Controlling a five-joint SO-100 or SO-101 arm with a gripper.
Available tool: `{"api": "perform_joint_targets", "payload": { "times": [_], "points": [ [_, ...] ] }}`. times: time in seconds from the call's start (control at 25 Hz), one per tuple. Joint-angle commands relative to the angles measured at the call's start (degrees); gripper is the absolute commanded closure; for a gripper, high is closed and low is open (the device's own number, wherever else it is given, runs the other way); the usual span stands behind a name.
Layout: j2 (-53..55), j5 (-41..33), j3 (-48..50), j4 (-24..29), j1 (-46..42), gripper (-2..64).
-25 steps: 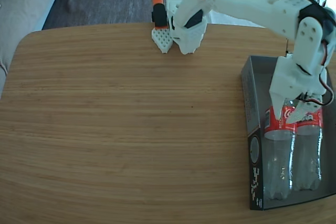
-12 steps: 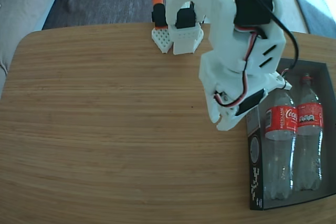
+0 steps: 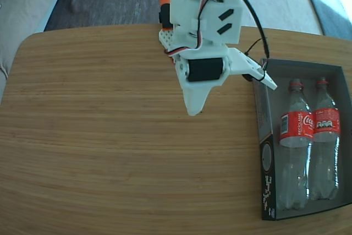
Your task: Grasp the bottles and put them in the box.
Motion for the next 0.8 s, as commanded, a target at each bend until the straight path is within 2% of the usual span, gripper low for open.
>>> {"api": "perform_joint_targets", "payload": {
  "times": [0.0, 0.2, 0.64, 0.76],
  "points": [
    [8.09, -0.26, 7.73, -5.27, 1.05, 60.0],
    [16.52, -0.26, 19.34, -11.95, 2.20, 60.0],
    [29.97, 0.62, 37.09, -12.13, 9.32, 60.6],
    [34.72, 5.01, 40.87, -12.13, 9.40, 60.6]
  ]
}}
